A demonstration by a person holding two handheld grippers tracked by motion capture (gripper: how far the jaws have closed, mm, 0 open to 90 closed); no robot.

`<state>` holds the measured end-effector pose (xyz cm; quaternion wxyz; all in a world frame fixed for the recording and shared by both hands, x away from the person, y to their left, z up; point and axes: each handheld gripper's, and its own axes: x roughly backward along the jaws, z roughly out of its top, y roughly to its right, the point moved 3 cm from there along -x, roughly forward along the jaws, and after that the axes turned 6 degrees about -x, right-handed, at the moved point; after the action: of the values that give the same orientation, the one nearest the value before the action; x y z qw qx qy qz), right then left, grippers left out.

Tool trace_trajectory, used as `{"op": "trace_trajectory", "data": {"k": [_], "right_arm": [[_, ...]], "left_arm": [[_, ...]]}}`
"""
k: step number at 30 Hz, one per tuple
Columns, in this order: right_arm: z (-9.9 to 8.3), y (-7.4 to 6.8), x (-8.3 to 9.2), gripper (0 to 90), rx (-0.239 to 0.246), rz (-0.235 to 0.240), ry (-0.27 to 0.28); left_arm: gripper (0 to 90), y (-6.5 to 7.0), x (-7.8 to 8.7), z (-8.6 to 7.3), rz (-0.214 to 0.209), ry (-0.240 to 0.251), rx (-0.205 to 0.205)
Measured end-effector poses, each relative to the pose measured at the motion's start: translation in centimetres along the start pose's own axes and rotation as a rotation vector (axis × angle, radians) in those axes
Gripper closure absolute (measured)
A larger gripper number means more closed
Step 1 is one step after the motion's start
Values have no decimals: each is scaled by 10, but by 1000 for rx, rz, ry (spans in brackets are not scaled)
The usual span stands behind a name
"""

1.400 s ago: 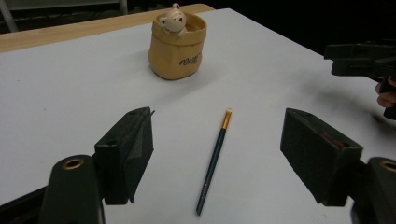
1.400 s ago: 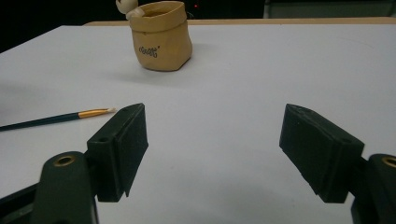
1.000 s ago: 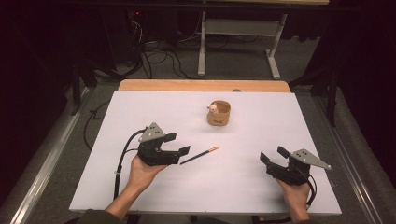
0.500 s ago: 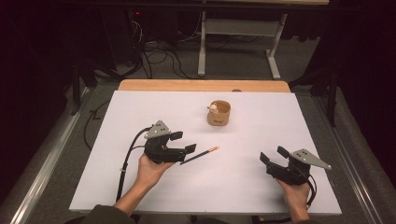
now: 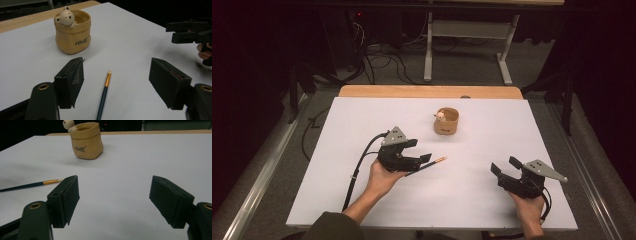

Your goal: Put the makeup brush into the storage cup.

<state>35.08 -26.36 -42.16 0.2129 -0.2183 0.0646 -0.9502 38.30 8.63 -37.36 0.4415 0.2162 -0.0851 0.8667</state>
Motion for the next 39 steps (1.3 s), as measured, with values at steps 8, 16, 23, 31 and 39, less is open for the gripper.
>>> {"op": "trace_trajectory", "data": {"k": [8, 16, 23, 31, 39], "right_arm": [[0, -1, 0, 257, 0, 1, -1], [0, -1, 0, 257, 1, 3, -1], [0, -1, 0, 257, -1, 3, 0], [1, -1, 0, 257, 2, 3, 2], [1, -2, 0, 257, 4, 4, -1]], "left_arm": [[272, 0, -7, 5, 12, 5, -6], [276, 2, -15, 14, 31, -10, -21], [283, 6, -26, 19, 0, -131, -53], [312, 11, -33, 19, 19, -258, -104], [331, 9, -36, 19, 21, -346, -130]]}}
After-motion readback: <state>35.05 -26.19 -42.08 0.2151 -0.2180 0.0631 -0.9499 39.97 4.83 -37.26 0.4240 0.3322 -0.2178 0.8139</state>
